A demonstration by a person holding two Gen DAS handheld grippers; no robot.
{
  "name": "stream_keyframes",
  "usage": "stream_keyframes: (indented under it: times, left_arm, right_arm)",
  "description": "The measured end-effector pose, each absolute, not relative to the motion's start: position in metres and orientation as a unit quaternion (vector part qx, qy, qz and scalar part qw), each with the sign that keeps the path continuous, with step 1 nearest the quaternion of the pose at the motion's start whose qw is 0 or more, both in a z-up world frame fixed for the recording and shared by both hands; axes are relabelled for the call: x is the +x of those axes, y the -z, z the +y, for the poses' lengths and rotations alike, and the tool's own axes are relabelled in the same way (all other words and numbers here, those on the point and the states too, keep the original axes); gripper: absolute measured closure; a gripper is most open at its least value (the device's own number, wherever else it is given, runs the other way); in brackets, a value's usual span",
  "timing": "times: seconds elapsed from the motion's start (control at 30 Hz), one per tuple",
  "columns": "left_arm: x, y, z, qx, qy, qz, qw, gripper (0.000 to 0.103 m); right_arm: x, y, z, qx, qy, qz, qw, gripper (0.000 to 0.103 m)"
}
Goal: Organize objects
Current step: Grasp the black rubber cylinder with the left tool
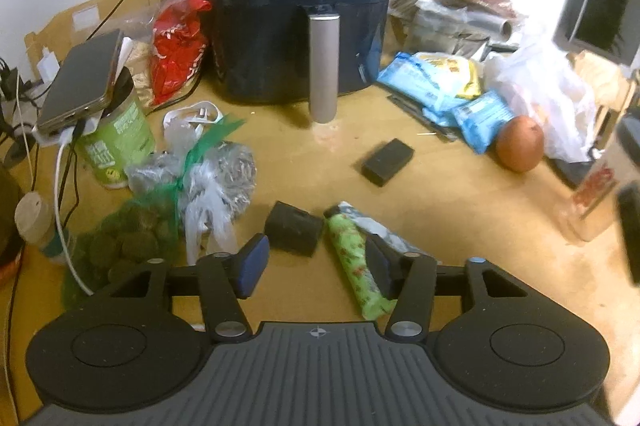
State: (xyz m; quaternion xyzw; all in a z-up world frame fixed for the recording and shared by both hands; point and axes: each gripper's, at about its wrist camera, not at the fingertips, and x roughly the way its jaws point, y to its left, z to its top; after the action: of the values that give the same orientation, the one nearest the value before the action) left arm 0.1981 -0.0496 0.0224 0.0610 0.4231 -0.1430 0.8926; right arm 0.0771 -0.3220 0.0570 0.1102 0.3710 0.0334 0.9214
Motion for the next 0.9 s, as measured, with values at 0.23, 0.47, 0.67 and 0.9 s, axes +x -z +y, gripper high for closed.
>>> stream_keyframes:
  times: [0.23, 0.47, 0.67, 0.9]
  left_arm:
    - [0.226, 0.005, -0.053, 0.097, 0.145, 0.435, 0.883, 0.049]
    - [0.247, 0.028, -0.056, 0.126, 0.155, 0.450, 0.870, 0.049]
    - [0.256, 0.041, -0.057, 0.140, 0.164, 0.457, 0.863, 0.050]
    - [0.250, 0.037, -0.060, 0.152, 0.155, 0.456, 0.863, 0.059]
  right_arm:
    - [0.075, -0.059, -0.327, 0.115, -0.020, 0.371, 0.921, 0.086]
    - [0.068, -0.060, -0.334, 0.124, -0.007, 0.372, 0.920, 0.086]
    - [0.062, -0.060, -0.338, 0.129, 0.002, 0.373, 0.919, 0.086]
    - [0.056, -0.061, -0.338, 0.129, 0.005, 0.372, 0.919, 0.086]
